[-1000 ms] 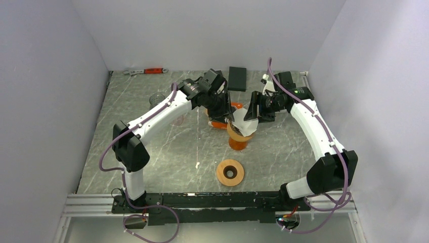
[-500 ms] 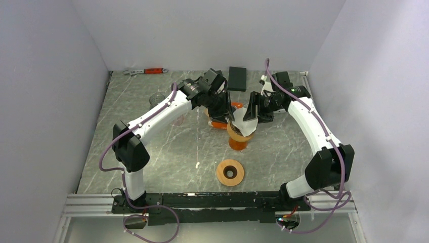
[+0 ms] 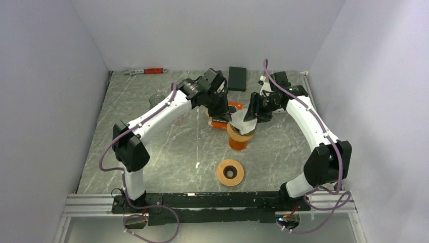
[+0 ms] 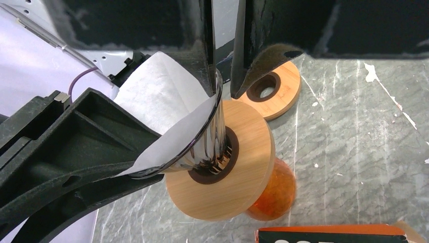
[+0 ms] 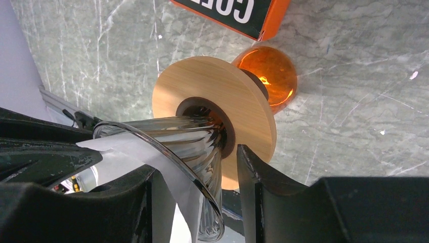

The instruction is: Place the coffee filter in the dripper

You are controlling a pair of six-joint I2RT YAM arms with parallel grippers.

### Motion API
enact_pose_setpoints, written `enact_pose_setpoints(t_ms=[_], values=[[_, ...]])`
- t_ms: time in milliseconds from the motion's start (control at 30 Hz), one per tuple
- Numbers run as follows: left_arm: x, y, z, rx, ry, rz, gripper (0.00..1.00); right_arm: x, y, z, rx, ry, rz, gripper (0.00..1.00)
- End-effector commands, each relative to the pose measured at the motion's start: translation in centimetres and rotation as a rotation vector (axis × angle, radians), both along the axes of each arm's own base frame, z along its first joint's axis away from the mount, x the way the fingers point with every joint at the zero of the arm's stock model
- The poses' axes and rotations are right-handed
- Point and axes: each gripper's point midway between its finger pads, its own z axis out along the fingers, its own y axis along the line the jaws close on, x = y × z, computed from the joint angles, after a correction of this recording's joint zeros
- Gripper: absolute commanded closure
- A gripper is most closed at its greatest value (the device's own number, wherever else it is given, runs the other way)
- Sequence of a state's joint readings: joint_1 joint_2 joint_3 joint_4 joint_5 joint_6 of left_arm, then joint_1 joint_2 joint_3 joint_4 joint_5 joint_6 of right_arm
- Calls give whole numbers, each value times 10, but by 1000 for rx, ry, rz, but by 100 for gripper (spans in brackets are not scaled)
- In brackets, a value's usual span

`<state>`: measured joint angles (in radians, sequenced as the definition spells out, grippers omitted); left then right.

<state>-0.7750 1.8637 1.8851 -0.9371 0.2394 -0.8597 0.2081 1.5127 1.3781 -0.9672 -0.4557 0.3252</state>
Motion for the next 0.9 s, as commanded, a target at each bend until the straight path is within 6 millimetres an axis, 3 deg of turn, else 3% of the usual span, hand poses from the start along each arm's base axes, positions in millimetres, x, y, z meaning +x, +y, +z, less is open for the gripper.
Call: enact_pose_setpoints(t_ms=[0, 567, 867], values=[[7, -5, 2, -27, -1, 6, 78, 5, 3, -1, 19, -15, 0, 54], [10, -7, -7, -34, 34, -6, 81, 4, 4, -13, 18, 11, 7, 60], [9, -7, 3, -58, 15, -7, 73, 6, 4, 2, 26, -43, 10, 57]])
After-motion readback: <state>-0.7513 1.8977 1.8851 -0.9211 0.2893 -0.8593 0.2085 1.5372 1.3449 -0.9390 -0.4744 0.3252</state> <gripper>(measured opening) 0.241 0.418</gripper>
